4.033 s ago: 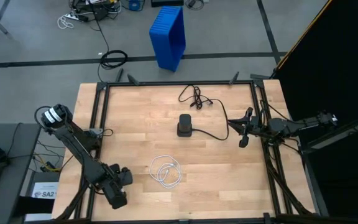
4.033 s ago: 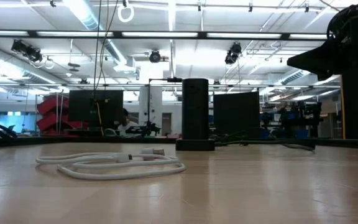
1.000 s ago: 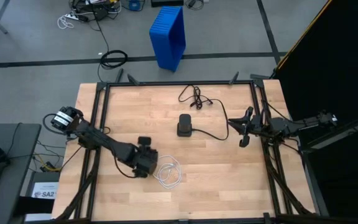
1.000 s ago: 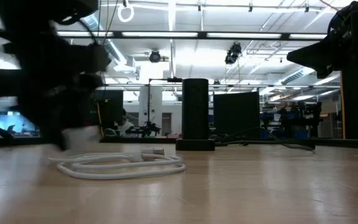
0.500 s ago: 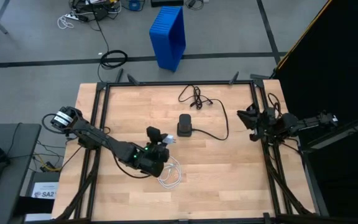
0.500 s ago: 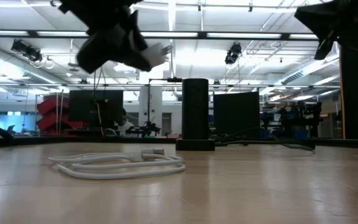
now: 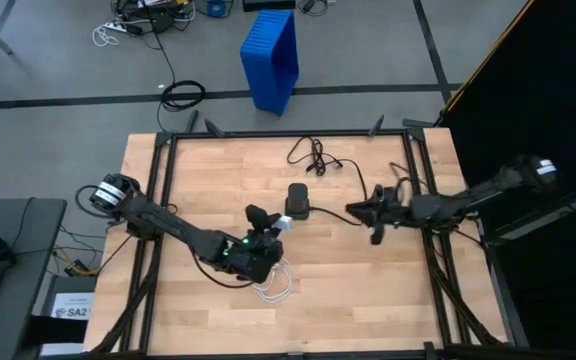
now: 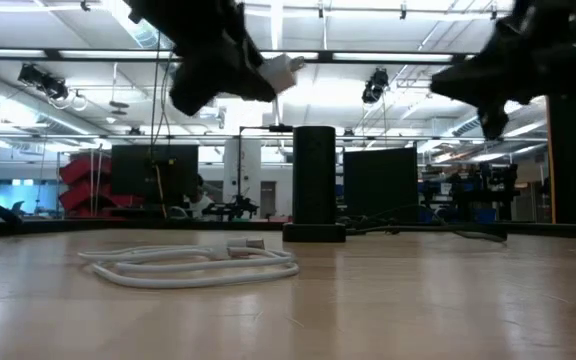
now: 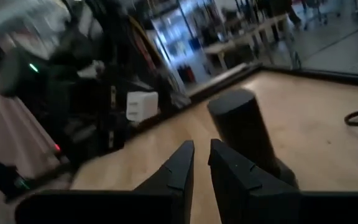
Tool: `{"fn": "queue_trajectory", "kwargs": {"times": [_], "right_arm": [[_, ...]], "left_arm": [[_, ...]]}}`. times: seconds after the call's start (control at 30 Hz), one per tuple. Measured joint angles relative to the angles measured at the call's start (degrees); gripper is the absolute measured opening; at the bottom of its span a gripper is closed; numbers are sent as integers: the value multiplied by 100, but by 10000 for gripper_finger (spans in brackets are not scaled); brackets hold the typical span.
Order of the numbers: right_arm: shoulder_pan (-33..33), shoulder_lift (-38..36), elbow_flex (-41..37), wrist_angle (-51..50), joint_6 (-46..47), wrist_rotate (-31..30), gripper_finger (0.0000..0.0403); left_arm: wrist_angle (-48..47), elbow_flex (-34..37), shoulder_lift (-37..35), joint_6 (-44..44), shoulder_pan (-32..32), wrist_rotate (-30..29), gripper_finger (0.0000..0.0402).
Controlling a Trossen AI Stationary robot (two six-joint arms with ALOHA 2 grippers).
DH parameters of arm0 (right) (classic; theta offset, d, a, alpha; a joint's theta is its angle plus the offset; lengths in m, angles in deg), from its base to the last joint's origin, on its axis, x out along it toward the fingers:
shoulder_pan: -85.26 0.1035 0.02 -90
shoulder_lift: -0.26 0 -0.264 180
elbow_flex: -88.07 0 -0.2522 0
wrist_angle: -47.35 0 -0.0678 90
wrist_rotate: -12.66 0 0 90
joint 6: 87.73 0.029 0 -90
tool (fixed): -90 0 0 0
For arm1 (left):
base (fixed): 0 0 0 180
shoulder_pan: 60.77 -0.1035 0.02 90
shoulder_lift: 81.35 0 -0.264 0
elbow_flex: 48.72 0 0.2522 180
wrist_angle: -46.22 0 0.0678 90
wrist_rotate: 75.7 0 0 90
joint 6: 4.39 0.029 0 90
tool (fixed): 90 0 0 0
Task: Insert USB
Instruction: Move the white charger adapter from the bottom left to center
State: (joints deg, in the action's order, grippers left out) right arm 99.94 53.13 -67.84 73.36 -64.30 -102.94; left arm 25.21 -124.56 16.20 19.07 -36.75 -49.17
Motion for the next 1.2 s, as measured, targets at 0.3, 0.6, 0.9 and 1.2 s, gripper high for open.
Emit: {"fn": "queue_trajectory", "kwargs": {"times": [0.3, 0.6, 0.9, 1.2], "right_arm": [[32, 2615, 1590, 82, -661, -66, 58], [-135, 4008, 2648, 141, -652, -179, 105], [-49, 4131, 2984, 202, -896, -55, 181], [-242, 4166, 3000, 245, -405, 110, 153]], "left_arm": [[454, -178, 709, 936, -161, -719, 139], [496, -360, 709, 789, -143, -726, 139], [206, -361, 777, 614, -136, -733, 139], [494, -356, 955, 456, -57, -597, 139]]}}
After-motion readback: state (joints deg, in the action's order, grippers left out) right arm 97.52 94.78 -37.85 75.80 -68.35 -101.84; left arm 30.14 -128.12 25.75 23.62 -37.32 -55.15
